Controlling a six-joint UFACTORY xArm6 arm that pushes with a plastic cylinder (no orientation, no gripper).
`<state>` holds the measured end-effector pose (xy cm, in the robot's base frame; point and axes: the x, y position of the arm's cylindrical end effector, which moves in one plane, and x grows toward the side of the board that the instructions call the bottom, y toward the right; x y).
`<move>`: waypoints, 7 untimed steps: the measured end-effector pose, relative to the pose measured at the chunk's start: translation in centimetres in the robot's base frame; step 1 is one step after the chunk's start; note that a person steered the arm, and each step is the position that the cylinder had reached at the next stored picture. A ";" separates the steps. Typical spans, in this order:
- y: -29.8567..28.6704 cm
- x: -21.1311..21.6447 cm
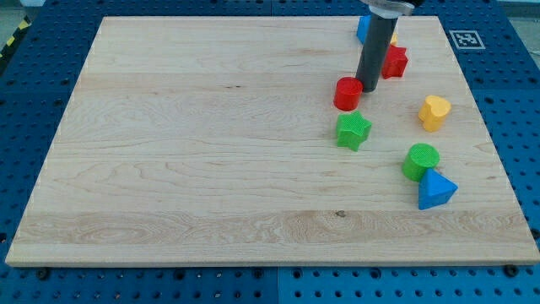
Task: Move the red star closer to the red circle
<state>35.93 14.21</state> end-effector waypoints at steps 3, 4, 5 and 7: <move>5.1 -1.0; 6.2 -1.0; 9.6 -1.0; 10.9 -4.8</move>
<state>31.09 25.08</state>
